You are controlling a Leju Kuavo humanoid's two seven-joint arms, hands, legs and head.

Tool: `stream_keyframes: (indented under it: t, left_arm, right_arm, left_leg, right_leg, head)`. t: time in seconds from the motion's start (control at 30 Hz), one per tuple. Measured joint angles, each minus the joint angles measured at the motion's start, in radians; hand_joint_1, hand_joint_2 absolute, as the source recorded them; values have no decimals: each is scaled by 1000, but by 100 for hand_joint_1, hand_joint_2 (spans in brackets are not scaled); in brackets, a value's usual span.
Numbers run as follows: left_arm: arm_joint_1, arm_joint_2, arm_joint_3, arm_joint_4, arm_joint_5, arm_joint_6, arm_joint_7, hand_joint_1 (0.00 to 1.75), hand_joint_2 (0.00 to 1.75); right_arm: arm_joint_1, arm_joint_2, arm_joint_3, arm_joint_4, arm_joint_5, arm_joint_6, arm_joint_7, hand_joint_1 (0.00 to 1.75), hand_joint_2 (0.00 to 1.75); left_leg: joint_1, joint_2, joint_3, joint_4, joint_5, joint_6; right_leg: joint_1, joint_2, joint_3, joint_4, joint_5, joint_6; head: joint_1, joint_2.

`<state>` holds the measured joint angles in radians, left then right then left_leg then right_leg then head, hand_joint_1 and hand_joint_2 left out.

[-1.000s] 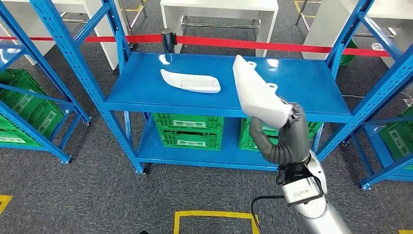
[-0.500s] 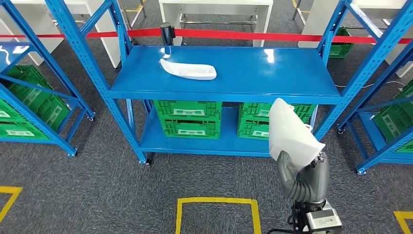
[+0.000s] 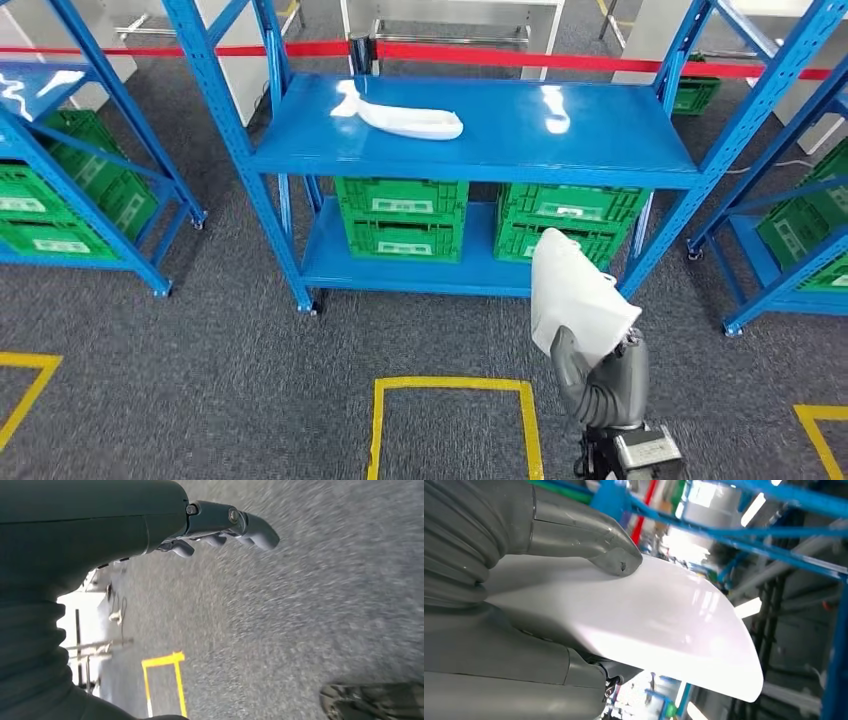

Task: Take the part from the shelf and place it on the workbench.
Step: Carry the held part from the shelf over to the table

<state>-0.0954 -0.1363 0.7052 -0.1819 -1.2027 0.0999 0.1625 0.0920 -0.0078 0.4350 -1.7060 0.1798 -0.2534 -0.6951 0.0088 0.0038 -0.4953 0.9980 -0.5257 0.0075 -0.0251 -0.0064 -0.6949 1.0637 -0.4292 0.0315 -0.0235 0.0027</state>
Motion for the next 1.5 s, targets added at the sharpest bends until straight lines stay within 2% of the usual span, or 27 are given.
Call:
stream_keyframes:
  t: [0.07, 0.1, 0.17, 0.23, 0.3, 0.37, 0.43, 0.47, 0.53, 0.6, 0.63, 0.7, 0.77, 0.83, 0.87, 0.93, 0.97, 1.03, 1.1, 1.13, 1.17, 1.2, 1.27, 1.3, 1.37, 1.47, 1.5]
  left_arm:
    - [7, 2, 23, 1, 2, 6, -12, 0, 175]
    - [10, 2, 34, 1, 2, 6, -15, 0, 175]
    - [15, 2, 49, 2, 4, 6, -17, 0, 175]
    - [19, 2, 62, 2, 13, 9, -17, 0, 175]
    - [20, 0, 77, 2, 28, 18, -18, 0, 175]
    - [19, 0, 94, 2, 46, 28, -27, 0, 175]
    - [20, 3, 109, 2, 49, 32, -41, 0, 175]
    - [22, 4, 112, 2, 42, 32, -46, 0, 175]
    - [25, 9, 114, 3, 21, 31, -49, 0, 175]
    - [25, 13, 113, 3, 8, 30, -48, 0, 175]
    - [25, 16, 113, 3, 6, 30, -47, 0, 175]
    - [25, 19, 113, 3, 6, 30, -47, 0, 175]
    - [21, 21, 113, 3, 7, 25, -42, 0, 175]
    - [13, 20, 113, 2, -5, 14, -28, 0, 175]
    - [7, 19, 111, 2, -15, 8, -17, 0, 175]
    - [-2, 17, 107, 2, -31, -1, -1, 0, 175]
    - [-6, 16, 105, 2, -35, -6, 4, 0, 175]
    - [-14, 14, 102, 2, -38, -12, 10, 0, 175]
    - [-20, 14, 99, 2, -40, -14, 12, 0, 175]
    - [-21, 13, 98, 2, -40, -15, 13, 0, 175]
    - [-22, 13, 98, 2, -40, -15, 13, 0, 175]
    - [-23, 12, 98, 2, -40, -15, 13, 0, 175]
    - [-24, 10, 97, 2, -40, -15, 13, 0, 175]
    - [-25, 10, 97, 2, -41, -15, 13, 0, 175]
    - [-27, 9, 95, 2, -45, -14, 15, 0, 175]
    - [-27, 10, 91, 2, -47, -3, 15, 0, 175]
    - [-26, 10, 91, 2, -44, 2, 12, 0, 175]
  right_arm:
    - [-6, -5, -2, 31, 12, 23, 0, 175, 175]
    - [-10, -8, -3, 47, 13, 26, -1, 175, 175]
    - [-14, -15, -3, 71, 8, 26, -1, 175, 175]
    - [-24, -24, 0, 88, -13, 9, -2, 175, 175]
    - [-41, -37, 7, 103, -48, -20, -2, 175, 175]
    - [-60, -52, 13, 119, -82, -42, -3, 175, 175]
    - [-79, -62, 14, 136, -102, -62, -4, 175, 175]
    - [-83, -66, 14, 142, -103, -71, -4, 175, 175]
    - [-76, -71, 12, 145, -97, -86, -4, 175, 175]
    - [-60, -77, 11, 145, -91, -94, -4, 175, 175]
    - [-53, -80, 10, 145, -90, -96, -4, 175, 175]
    - [-42, -81, 9, 145, -85, -98, -4, 175, 175]
    - [-38, -70, 2, 145, -59, -93, -2, 175, 175]
    - [-42, -49, -14, 139, -22, -82, 7, 175, 175]
    - [-45, -37, -24, 132, -6, -75, 18, 175, 175]
    - [-52, -20, -49, 114, 21, -59, 48, 175, 175]
    - [-53, -12, -63, 104, 36, -50, 61, 175, 175]
    - [-46, -1, -90, 87, 64, -31, 72, 175, 175]
    - [-38, 9, -107, 72, 80, -20, 72, 175, 175]
    - [-35, 14, -113, 68, 83, -17, 72, 175, 175]
    - [-32, 18, -117, 64, 85, -15, 72, 175, 175]
    - [-28, 22, -121, 62, 87, -13, 72, 175, 175]
    - [-25, 28, -126, 55, 89, -11, 71, 175, 175]
    - [-25, 31, -128, 51, 90, -10, 70, 175, 175]
    - [-25, 39, -133, 44, 91, -6, 68, 175, 175]
    - [-27, 52, -147, 42, 91, 10, 76, 175, 175]
    - [-29, 57, -152, 42, 93, 14, 81, 175, 175]
  left_leg:
    - [-2, 3, -33, 1, 27, 10]
    - [-5, 3, -50, 3, 41, 12]
    - [-10, 3, -84, 10, 66, 13]
    - [-14, 3, -118, 20, 87, 10]
    - [-17, 3, -139, 29, 104, 3]
    - [-16, 4, -145, 29, 120, -8]
    - [-13, 3, -148, 24, 133, -21]
    - [-12, 2, -154, 31, 121, -27]
    - [-9, -2, -175, 93, 40, -40]
    - [-4, -2, -199, 211, -56, -51]
    - [-2, -2, -202, 263, -76, -56]
    - [0, -2, -172, 292, -50, -60]
    - [1, -3, -76, 184, -13, -59]
    - [-3, -6, 18, 45, -27, -48]
    - [-7, -7, 35, 9, -40, -39]
    - [-10, -7, 25, -1, -28, -17]
    - [-10, -5, 16, -2, -18, -7]
    - [-6, -1, -8, -4, 9, 10]
    - [-7, 1, -37, -1, 34, 16]
    - [-8, 2, -53, 1, 46, 15]
    - [-8, 3, -70, 5, 58, 14]
    - [-8, 4, -88, 9, 69, 12]
    - [-8, 5, -120, 19, 87, 6]
    - [-9, 5, -132, 24, 95, 1]
    - [-11, 5, -143, 28, 111, -10]
    - [-9, 3, -152, 23, 130, -30]
    - [-8, 2, -160, 34, 114, -36]
  right_leg:
    - [1, 1, -31, 121, -112, 3]
    - [2, 1, -41, 187, -146, 3]
    - [6, 1, -27, 253, -141, -2]
    - [14, 2, 63, 173, -95, -17]
    - [25, 3, 175, 22, -103, -35]
    - [33, 4, 213, -52, -126, -46]
    - [33, 2, 201, -62, -108, -56]
    - [30, 1, 193, -67, -95, -63]
    - [25, -3, 170, -74, -66, -72]
    - [23, -4, 139, -73, -40, -73]
    - [23, -4, 122, -70, -27, -71]
    - [21, -5, 86, -62, -4, -67]
    - [19, -5, 51, -51, 17, -59]
    - [18, -6, 30, -43, 37, -48]
    - [19, -6, 26, -43, 48, -41]
    - [17, -7, 23, -49, 66, -27]
    - [15, -5, 18, -45, 59, -21]
    - [13, -1, -6, 17, -16, -10]
    - [12, 2, -41, 149, -123, -3]
    - [12, 3, -51, 210, -150, -2]
    - [13, 3, -47, 247, -154, -2]
    - [13, 3, -24, 247, -137, -3]
    - [13, 3, 75, 142, -98, -9]
    - [15, 4, 134, 61, -99, -15]
    - [19, 6, 199, -40, -116, -28]
    - [20, 5, 188, -58, -103, -49]
    - [19, 3, 179, -61, -91, -57]
  head:
    - [1, 0]
    - [2, 0]
    - [2, 0]
    - [2, 0]
    - [1, 0]
    - [3, 0]
    - [6, 0]
    - [6, 0]
    - [4, 0]
    - [3, 0]
    - [3, 0]
    - [3, 0]
    - [2, 0]
    - [2, 0]
    - [1, 0]
    - [-1, 0]
    - [-2, 0]
    - [-1, 0]
    - [1, 0]
    - [1, 0]
    - [0, 0]
    - [1, 0]
    - [0, 0]
    - [1, 0]
    - [-1, 0]
    - [0, 0]
    - [-1, 0]
